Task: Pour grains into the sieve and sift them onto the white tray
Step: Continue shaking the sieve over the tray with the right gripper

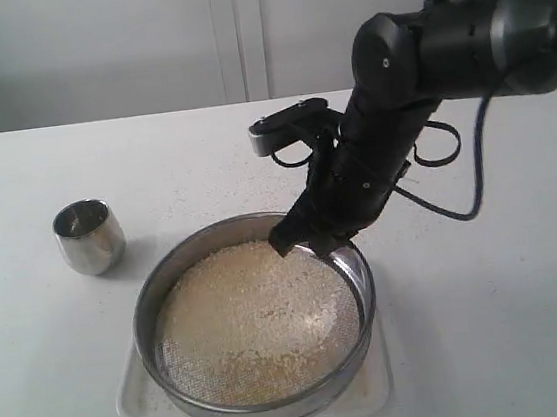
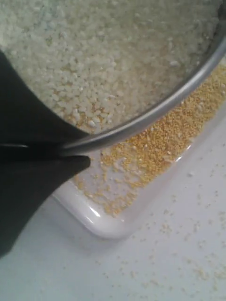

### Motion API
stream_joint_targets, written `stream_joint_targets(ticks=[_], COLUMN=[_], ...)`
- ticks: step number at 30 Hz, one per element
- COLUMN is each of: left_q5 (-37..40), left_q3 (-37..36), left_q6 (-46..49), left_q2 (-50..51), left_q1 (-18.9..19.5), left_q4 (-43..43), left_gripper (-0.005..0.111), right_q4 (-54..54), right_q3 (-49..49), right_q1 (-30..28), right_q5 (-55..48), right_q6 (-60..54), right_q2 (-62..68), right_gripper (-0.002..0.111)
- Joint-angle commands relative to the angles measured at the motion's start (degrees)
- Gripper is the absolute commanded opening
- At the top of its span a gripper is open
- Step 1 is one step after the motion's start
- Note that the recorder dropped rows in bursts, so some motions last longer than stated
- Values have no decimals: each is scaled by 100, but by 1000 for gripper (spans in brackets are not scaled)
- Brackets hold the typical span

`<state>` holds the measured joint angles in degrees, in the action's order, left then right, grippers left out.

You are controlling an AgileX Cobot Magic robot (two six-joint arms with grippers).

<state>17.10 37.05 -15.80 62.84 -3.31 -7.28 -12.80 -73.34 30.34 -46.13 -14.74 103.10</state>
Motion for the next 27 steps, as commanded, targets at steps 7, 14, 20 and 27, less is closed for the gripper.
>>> stream_joint_targets(ticks=[7, 14, 20, 27], left_q5=[45, 45, 45, 45], left_q3=[-48, -48, -48, -48], left_q6=[-25, -25, -25, -25], left_q2=[-49, -49, -49, -49], left_q1=[17, 17, 17, 17], left_q4=[0, 0, 0, 0], left_gripper=[0, 0, 0, 0], right_q4=[-145, -132, -143, -175], right_q3=[142, -682, 319, 180], right_q1=[-8, -203, -39, 32], right_q5=[252, 121, 2292, 617], right_q6=[97, 285, 199, 3], right_q2=[-303, 473, -105, -90], right_gripper=[0, 0, 0, 0])
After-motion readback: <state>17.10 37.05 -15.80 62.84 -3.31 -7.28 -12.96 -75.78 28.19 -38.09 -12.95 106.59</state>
